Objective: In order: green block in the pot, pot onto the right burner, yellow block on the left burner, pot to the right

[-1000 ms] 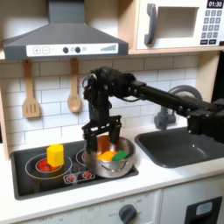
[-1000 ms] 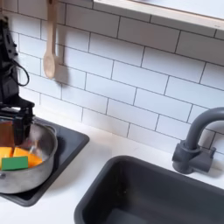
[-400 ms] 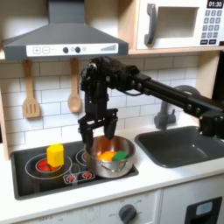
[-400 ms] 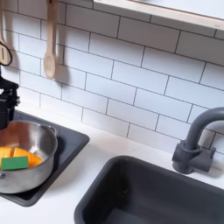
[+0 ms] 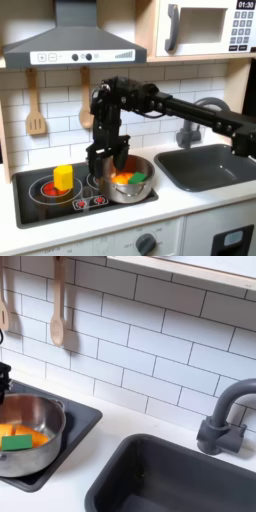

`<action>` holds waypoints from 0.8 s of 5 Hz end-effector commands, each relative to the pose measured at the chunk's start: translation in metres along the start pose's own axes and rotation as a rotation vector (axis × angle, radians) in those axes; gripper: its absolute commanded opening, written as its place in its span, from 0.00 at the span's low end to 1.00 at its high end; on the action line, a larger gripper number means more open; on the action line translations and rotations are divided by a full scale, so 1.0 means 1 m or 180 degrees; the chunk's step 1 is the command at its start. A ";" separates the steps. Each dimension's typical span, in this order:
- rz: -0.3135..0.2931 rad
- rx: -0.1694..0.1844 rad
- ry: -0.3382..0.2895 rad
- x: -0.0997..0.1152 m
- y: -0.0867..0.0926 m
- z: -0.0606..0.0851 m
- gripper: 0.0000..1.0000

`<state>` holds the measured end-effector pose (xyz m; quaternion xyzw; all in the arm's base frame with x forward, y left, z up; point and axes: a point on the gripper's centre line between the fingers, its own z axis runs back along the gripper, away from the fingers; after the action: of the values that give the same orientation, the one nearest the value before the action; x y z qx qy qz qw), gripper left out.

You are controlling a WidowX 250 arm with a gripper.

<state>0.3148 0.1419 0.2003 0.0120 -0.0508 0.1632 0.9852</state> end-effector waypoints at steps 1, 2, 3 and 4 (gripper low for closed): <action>0.0057 0.0009 0.0130 0.008 -0.002 -0.022 1.00; 0.0085 0.0015 0.0206 0.004 -0.002 -0.029 1.00; 0.0062 0.0003 0.0166 0.005 -0.003 -0.027 0.89; 0.0111 0.0016 0.0190 0.002 -0.005 -0.029 0.00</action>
<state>0.3200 0.1399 0.1676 0.0080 -0.0147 0.1856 0.9825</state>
